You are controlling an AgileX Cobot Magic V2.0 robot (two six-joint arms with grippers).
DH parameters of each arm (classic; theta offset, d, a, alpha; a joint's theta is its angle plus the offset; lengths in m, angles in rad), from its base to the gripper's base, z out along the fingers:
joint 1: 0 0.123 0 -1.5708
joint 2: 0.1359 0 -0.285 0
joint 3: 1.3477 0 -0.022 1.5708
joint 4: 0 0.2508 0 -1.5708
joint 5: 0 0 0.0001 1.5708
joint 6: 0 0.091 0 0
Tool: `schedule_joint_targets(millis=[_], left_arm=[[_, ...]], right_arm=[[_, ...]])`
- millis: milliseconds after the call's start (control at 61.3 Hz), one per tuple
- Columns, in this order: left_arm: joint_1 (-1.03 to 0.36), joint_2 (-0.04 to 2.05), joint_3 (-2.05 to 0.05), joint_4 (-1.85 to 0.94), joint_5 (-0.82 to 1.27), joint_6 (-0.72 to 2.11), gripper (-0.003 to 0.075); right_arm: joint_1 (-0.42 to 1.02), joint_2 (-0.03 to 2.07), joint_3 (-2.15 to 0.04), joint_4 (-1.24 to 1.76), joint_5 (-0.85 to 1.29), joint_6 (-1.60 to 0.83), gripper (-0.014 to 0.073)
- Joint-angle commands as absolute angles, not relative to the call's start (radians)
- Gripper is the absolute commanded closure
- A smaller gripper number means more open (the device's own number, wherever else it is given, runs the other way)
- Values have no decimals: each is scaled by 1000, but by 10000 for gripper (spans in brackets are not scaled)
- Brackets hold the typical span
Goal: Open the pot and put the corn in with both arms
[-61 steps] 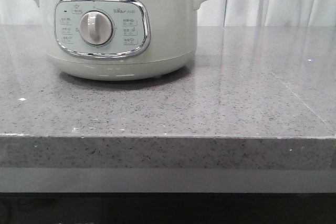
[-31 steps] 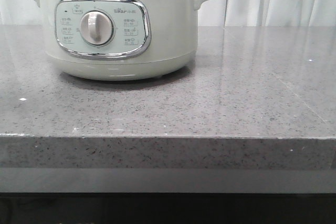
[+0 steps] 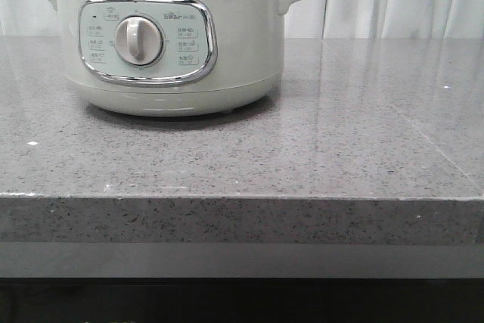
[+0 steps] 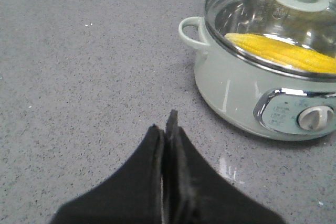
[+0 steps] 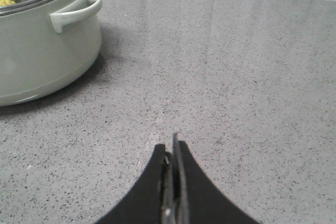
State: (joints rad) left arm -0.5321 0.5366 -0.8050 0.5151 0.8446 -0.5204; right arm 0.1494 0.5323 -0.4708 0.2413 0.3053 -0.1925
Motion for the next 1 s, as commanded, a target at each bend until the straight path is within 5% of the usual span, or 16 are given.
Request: schedule_joint_targets(millis=[0,473,979], left_arm=[[-538,460,-764,545,752,-534,741],[-538,-24,-462,500,697,-534,741],[-538,-12,-460,500,698,-534,741]], right_arm=[[145,533,-496,248,228,-198,661],[145,533,-496,248,235,-198,661],[145,534,-496,248,236,-198,661]])
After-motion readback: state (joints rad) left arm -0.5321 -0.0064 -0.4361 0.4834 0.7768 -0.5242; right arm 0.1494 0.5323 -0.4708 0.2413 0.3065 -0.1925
